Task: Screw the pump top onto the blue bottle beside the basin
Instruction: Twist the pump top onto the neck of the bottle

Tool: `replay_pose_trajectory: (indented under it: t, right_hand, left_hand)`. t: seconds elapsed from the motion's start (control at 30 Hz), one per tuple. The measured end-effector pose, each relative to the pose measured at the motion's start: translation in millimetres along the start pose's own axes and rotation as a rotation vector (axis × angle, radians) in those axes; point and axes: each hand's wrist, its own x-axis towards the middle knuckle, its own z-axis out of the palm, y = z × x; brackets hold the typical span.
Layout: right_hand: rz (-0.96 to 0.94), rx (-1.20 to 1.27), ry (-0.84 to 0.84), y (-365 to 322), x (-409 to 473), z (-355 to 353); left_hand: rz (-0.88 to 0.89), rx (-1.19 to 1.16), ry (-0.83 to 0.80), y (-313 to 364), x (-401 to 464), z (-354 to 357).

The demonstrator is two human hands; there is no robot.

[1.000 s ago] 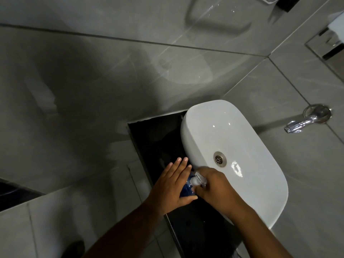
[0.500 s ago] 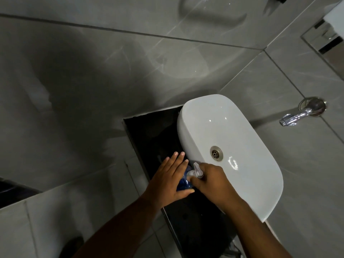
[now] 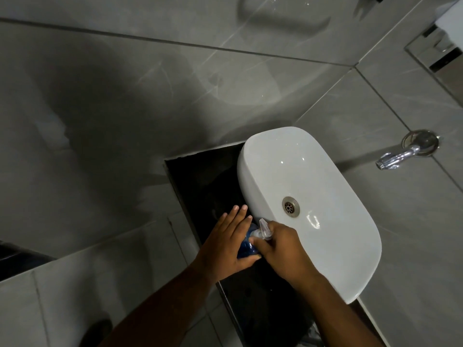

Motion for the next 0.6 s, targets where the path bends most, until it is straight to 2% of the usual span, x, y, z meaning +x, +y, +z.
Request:
replay_pose_trajectory:
  t: [0.1,0.3,0.37,0.43,0.6]
  right_hand:
    - [0.026,-0.073,0.106,-1,-4,9]
    - [0.012,0.023,0.097,-16,-14,-13]
    - [0.027,-0.067,0.137,-18,-13,-22]
    - [0.042,-0.190,0.122,-21,-12,-27]
    - [-0.037,-0.212,0.018,-28,-7,-35]
  left_hand:
    - [0.014,-0.006,-0.012,-1,5,-4]
    - [0.025,-0.019,0.004,0,4,-3]
    - [0.022,0.000,-0.004,-1,6,-3]
    - [0.016,0.002,-0.020,-3,6,-3]
    - [0.004,-0.011,-0.029,0,6,-2]
